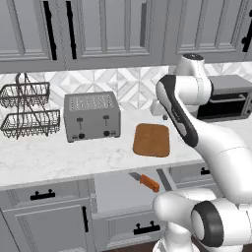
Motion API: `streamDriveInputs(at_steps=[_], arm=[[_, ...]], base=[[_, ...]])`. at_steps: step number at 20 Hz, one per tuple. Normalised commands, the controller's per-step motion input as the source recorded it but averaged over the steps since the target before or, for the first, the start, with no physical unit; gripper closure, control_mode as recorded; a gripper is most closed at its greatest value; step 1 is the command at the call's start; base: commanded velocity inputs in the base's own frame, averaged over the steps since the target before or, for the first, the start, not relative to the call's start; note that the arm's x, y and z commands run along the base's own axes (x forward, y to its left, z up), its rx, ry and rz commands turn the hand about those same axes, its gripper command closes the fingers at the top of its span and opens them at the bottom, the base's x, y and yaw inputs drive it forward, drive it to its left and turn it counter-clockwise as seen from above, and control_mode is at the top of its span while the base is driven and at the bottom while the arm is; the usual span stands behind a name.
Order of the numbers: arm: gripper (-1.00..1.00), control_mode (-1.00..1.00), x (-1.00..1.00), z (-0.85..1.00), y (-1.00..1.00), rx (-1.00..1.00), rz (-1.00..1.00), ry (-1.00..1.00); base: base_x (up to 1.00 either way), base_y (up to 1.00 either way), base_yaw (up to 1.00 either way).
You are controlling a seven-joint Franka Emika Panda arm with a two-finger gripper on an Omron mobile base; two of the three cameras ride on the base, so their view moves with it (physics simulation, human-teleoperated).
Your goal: Pick up the knife from the drawer and place it on the cutting board. Then place the meat from the plate to the cutting board.
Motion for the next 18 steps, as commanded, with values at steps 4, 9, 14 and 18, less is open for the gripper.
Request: streamDriveInputs(at_steps=[4,9,14,18], arm=[[-1.00,1.00,0.00,0.00,0.00,0.00,0.00,0.00],[-1.00,1.00,0.00,0.00,0.00,0.00,0.00,0.00],[-1.00,1.00,0.00,0.00,0.00,0.00,0.00,0.00],[-1.00,1.00,0.00,0.00,0.00,0.00,0.00,0.00]], base=[[0.00,-0.24,0.00],[-0.59,-0.99,0.16],[-0.30,-0.45,0.23],[0.45,-0.19,0.16]])
